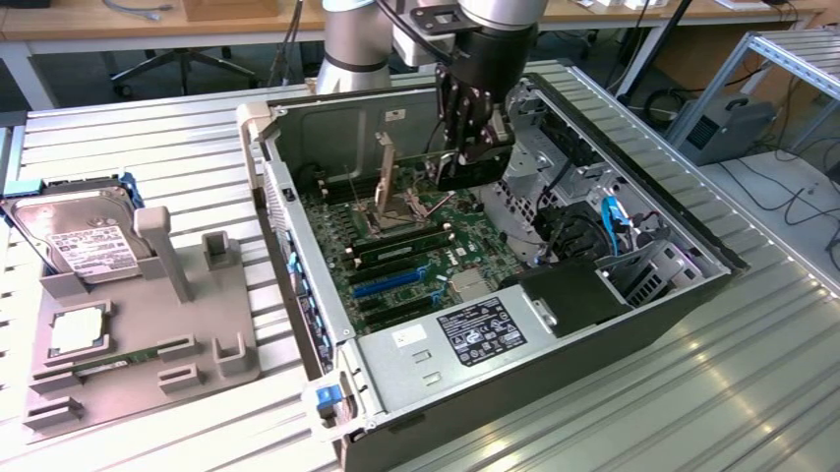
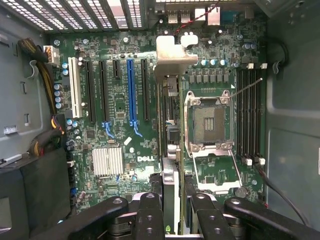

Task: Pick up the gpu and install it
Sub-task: 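Insert the gpu into the slot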

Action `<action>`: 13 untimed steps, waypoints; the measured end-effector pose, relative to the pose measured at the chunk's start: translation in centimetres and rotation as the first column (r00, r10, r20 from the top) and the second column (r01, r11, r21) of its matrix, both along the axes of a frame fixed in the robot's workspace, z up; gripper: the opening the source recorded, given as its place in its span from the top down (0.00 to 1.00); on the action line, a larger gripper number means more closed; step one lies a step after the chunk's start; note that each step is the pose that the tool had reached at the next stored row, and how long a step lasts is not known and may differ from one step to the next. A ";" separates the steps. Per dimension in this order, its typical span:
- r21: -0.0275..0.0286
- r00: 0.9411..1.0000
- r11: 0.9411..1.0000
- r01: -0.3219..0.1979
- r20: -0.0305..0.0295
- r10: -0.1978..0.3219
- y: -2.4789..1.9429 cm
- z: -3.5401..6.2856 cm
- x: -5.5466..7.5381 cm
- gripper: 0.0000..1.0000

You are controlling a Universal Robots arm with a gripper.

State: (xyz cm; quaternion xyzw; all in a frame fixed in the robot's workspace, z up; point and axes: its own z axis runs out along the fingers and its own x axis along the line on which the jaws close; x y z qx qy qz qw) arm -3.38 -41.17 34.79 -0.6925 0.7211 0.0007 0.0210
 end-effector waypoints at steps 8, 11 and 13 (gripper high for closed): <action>0.000 1.000 1.000 0.000 0.000 0.000 -0.01 -0.39 -0.2 0.73; 0.000 1.000 1.000 0.000 0.000 0.000 -0.01 -0.44 -0.2 0.73; 0.000 1.000 1.000 0.000 0.000 0.000 -0.01 -0.53 -0.2 0.73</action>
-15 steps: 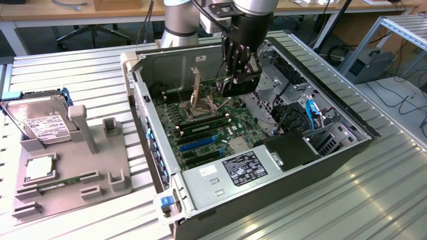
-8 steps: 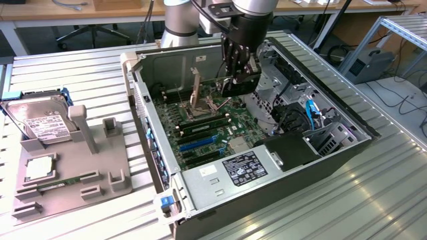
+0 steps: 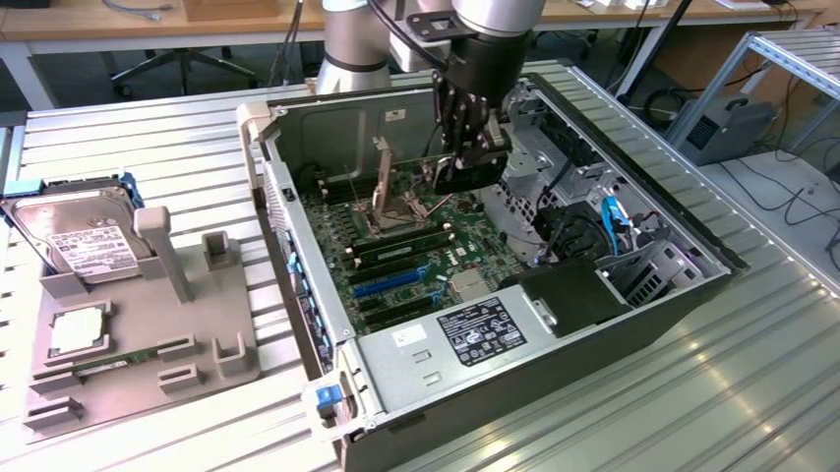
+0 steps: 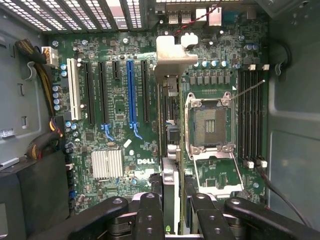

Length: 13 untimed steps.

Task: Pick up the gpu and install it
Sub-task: 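Insert the gpu into the slot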

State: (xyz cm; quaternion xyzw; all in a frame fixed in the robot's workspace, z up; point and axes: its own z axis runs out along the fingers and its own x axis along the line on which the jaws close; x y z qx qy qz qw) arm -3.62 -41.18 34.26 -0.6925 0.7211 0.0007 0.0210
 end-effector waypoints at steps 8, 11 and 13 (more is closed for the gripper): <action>0.000 1.000 1.000 0.000 0.000 0.000 0.00 -0.09 -0.1 0.73; 0.000 1.000 1.000 0.000 0.000 0.000 0.00 -0.12 -0.1 0.73; 0.000 1.000 1.000 0.000 0.000 0.000 0.00 -0.14 -0.2 0.73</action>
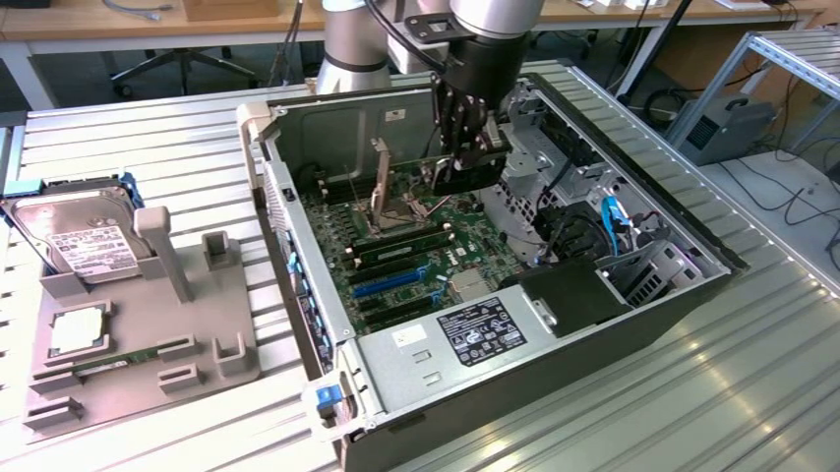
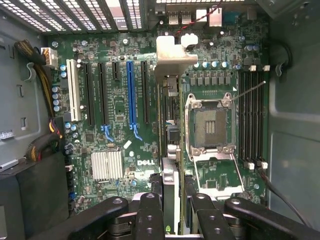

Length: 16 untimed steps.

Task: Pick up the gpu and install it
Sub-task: 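Insert the gpu into the slot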

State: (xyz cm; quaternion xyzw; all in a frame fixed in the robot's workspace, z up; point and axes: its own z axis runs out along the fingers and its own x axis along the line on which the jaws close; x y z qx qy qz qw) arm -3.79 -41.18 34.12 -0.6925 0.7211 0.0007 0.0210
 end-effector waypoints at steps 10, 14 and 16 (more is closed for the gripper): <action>0.000 1.000 1.000 0.000 0.000 0.000 -0.06 -0.21 -0.4 0.73; 0.000 1.000 1.000 0.000 0.000 0.000 -0.07 -0.25 -0.5 0.73; 0.000 1.000 1.000 0.000 0.000 0.000 -0.08 -0.28 -0.5 0.73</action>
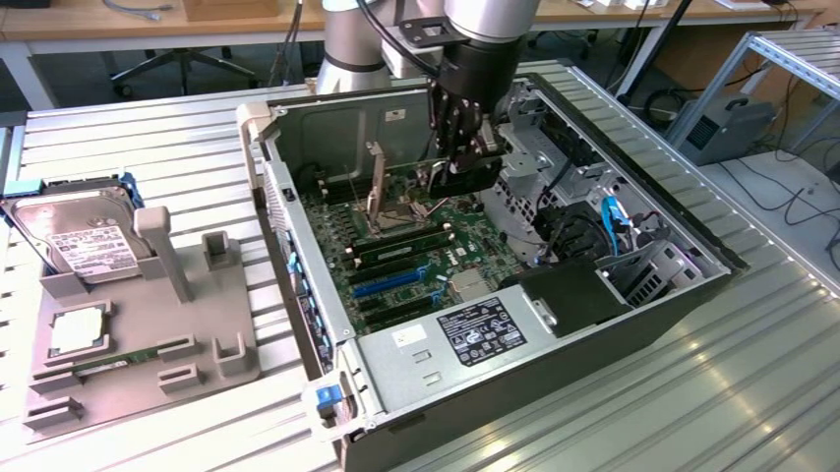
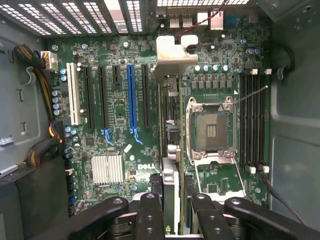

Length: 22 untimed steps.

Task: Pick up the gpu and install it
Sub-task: 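Insert the gpu into the slot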

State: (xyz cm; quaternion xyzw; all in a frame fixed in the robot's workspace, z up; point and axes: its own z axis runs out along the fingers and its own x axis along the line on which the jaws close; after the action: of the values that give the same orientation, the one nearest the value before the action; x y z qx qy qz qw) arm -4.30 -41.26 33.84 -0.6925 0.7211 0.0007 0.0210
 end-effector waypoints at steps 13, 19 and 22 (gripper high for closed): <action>0.000 1.000 1.000 0.000 0.000 0.000 -0.03 -0.17 -0.2 0.73; 0.000 1.000 1.000 0.000 0.000 0.000 -0.05 -0.22 -0.4 0.73; 0.000 1.000 1.000 0.000 0.000 0.000 -0.05 -0.25 -0.4 0.73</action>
State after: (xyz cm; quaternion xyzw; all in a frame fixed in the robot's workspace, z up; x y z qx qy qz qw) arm -4.73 -41.31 33.59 -0.6925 0.7211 0.0007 0.0210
